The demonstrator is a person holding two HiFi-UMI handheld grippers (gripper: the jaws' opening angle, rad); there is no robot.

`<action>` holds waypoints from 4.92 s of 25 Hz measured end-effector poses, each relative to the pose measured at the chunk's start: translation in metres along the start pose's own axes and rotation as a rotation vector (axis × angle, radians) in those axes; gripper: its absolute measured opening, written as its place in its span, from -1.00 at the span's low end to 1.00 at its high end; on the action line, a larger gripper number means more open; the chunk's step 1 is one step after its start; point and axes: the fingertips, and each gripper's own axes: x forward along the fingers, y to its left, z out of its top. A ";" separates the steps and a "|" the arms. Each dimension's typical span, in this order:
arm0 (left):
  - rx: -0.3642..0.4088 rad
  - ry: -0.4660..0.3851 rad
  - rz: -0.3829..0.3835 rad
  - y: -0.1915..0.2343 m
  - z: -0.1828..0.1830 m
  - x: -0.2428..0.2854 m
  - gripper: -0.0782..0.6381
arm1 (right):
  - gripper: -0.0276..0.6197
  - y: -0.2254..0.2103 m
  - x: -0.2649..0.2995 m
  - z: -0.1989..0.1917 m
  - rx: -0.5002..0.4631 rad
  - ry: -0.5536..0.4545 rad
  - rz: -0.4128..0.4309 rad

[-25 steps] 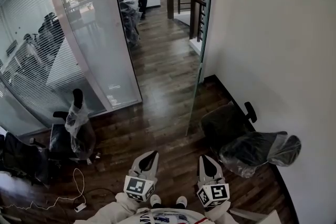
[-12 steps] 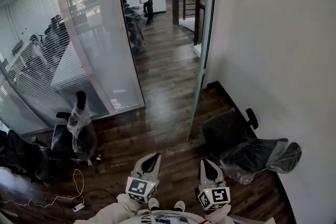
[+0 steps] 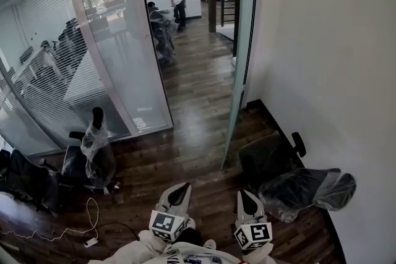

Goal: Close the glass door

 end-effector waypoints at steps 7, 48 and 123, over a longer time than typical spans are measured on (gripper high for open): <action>-0.007 -0.007 -0.010 0.016 -0.003 0.029 -0.77 | -0.90 -0.010 0.022 -0.006 -0.011 0.016 -0.012; -0.069 -0.033 -0.048 0.183 0.016 0.164 -0.77 | -0.90 -0.009 0.240 -0.003 -0.058 0.052 -0.045; -0.075 0.030 0.254 0.146 0.018 0.341 -0.77 | -0.90 -0.176 0.366 0.028 0.020 0.099 0.282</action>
